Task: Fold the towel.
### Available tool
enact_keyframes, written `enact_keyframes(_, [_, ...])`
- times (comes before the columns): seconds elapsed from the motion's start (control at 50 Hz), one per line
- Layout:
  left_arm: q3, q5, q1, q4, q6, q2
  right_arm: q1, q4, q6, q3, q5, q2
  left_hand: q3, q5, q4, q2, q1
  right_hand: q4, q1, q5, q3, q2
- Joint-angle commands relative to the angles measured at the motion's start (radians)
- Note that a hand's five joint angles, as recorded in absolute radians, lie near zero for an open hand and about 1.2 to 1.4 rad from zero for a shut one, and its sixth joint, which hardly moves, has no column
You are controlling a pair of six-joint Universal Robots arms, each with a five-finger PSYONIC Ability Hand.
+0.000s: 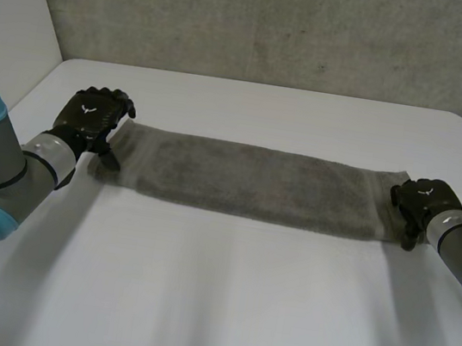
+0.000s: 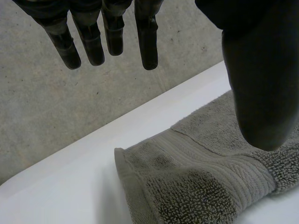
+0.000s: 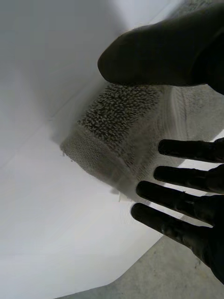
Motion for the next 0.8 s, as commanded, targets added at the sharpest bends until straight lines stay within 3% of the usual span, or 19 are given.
enact_keyframes(0.02, [0.000, 0.002, 0.003, -0.002, -0.002, -0.001, -0.010, -0.046, -0.019, -0.016, 0.003, 0.044, -0.063, -0.038, -0.068, -0.052, -0.064, 0.246, 0.259, 0.238, 0.249, 0.247])
enact_keyframes(0.04, [0.000, 0.002, 0.003, -0.002, -0.002, -0.001, -0.010, -0.046, -0.019, -0.016, 0.003, 0.044, -0.063, -0.038, -0.068, -0.052, -0.064, 0.246, 0.260, 0.239, 0.250, 0.248])
enact_keyframes(0.08, [-0.004, 0.002, 0.005, -0.002, 0.000, -0.003, -0.015, -0.064, -0.035, -0.019, 0.001, 0.055, -0.063, -0.038, -0.068, -0.052, -0.064, 0.544, 0.557, 0.536, 0.547, 0.545])
enact_keyframes(0.1, [-0.004, 0.002, 0.005, -0.002, 0.000, -0.003, -0.015, -0.064, -0.036, -0.019, 0.001, 0.055, -0.063, -0.038, -0.068, -0.052, -0.064, 0.546, 0.559, 0.538, 0.549, 0.547])
enact_keyframes(0.12, [-0.004, 0.002, 0.005, -0.002, 0.000, -0.004, -0.015, -0.067, -0.046, -0.021, 0.003, 0.058, -0.063, -0.038, -0.068, -0.052, -0.064, 0.802, 0.815, 0.794, 0.805, 0.803])
enact_keyframes(0.14, [-0.006, 0.002, 0.005, -0.002, 0.000, -0.006, -0.016, -0.067, -0.057, -0.024, 0.006, 0.059, -0.063, -0.038, -0.068, -0.052, -0.064, 0.873, 0.886, 0.865, 0.876, 0.874])
enact_keyframes(0.26, [-0.009, 0.002, 0.005, -0.001, 0.000, -0.008, -0.057, -0.058, -0.077, -0.035, 0.015, 0.052, -0.063, -0.038, -0.068, -0.052, -0.064, 0.874, 0.887, 0.866, 0.877, 0.875])
enact_keyframes(0.38, [-0.011, 0.002, 0.005, 0.016, 0.000, -0.011, -0.191, -0.055, -0.129, -0.074, 0.011, 0.025, -0.066, -0.041, -0.071, -0.055, -0.067, 0.874, 0.887, 0.866, 0.877, 0.875])
enact_keyframes(0.46, [-0.009, 0.002, 0.005, 0.017, 0.000, -0.012, -0.261, -0.026, -0.213, -0.178, 0.020, 0.021, -0.063, -0.038, -0.068, -0.052, -0.064, 0.874, 0.887, 0.866, 0.877, 0.875])
enact_keyframes(0.54, [-0.011, 0.002, 0.005, 0.017, 0.000, -0.012, -0.254, 0.018, -0.243, -0.266, 0.024, 0.012, -0.063, -0.038, -0.068, -0.052, -0.064, 0.874, 0.887, 0.866, 0.877, 0.875])
enact_keyframes(0.64, [-0.011, 0.002, 0.005, 0.019, 0.000, -0.014, -0.188, 0.071, -0.221, -0.398, 0.040, -0.022, -0.063, -0.038, -0.068, -0.052, -0.064, 0.874, 0.887, 0.866, 0.877, 0.875])
enact_keyframes(0.68, [-0.011, 0.000, 0.003, 0.021, 0.000, -0.014, -0.040, 0.078, -0.198, -0.473, 0.075, -0.024, -0.066, -0.041, -0.071, -0.055, -0.067, 0.874, 0.887, 0.866, 0.877, 0.875])
enact_keyframes(0.7, [-0.011, 0.000, 0.003, 0.021, 0.000, -0.014, -0.039, 0.078, -0.198, -0.473, 0.075, -0.024, -0.066, -0.041, -0.071, -0.055, -0.067, 0.874, 0.887, 0.866, 0.877, 0.875])
enact_keyframes(0.74, [-0.012, 0.000, 0.003, 0.021, 0.000, -0.014, 0.132, 0.080, -0.200, -0.521, 0.109, -0.014, -0.066, -0.041, -0.071, -0.055, -0.067, 0.874, 0.887, 0.866, 0.877, 0.875])
enact_keyframes(0.8, [-0.015, 0.000, 0.003, 0.021, 0.000, -0.014, 0.214, 0.080, -0.200, -0.527, 0.115, -0.005, -0.066, -0.041, -0.071, -0.055, -0.067, 0.874, 0.887, 0.866, 0.877, 0.875])
